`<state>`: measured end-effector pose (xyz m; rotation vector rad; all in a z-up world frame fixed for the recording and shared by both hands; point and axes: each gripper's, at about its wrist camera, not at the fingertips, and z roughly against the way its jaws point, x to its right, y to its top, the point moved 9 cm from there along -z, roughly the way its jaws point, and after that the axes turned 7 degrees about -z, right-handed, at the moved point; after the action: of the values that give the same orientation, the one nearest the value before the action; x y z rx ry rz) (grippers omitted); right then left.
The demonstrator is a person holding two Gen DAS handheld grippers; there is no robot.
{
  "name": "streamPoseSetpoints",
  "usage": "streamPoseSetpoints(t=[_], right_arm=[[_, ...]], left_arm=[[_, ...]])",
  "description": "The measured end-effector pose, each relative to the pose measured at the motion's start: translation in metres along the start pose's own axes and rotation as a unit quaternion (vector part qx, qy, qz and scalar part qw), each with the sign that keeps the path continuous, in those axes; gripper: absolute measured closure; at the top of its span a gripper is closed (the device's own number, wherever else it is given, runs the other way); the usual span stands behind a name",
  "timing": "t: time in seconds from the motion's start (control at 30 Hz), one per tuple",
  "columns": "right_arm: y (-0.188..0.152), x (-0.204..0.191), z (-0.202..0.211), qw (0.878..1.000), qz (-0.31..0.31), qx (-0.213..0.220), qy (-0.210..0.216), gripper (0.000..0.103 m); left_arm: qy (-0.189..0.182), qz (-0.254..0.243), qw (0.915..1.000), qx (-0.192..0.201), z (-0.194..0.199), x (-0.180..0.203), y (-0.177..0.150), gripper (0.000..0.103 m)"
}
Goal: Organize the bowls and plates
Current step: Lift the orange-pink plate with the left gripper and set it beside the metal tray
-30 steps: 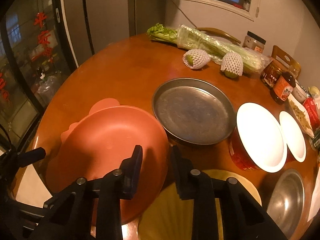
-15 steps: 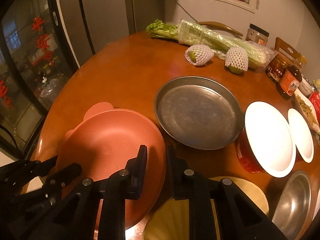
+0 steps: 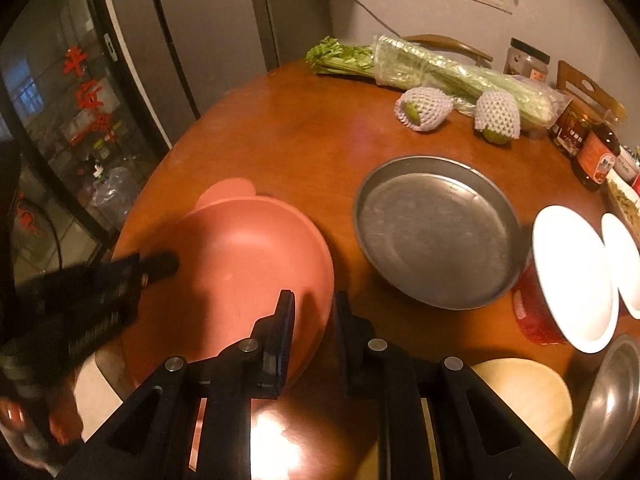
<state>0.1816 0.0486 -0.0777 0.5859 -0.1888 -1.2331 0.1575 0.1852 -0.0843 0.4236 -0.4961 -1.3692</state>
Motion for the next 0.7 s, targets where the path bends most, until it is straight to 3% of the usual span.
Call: streamPoseSetpoints(t=[0.43, 0.7], right_arm=[[-0.002, -0.016, -0.004, 0.999, -0.022, -0.012, 0.033, 0.084], [0.001, -0.019, -0.004, 0.999, -0.029, -0.006, 0.04, 0.083]], left_arm=[[0.001, -0.015, 0.9999, 0.005, -0.027, -0.008, 0.04, 0.079], [-0.005, -0.039, 0.9992, -0.003, -0.04, -0.005, 0.045, 0.074]])
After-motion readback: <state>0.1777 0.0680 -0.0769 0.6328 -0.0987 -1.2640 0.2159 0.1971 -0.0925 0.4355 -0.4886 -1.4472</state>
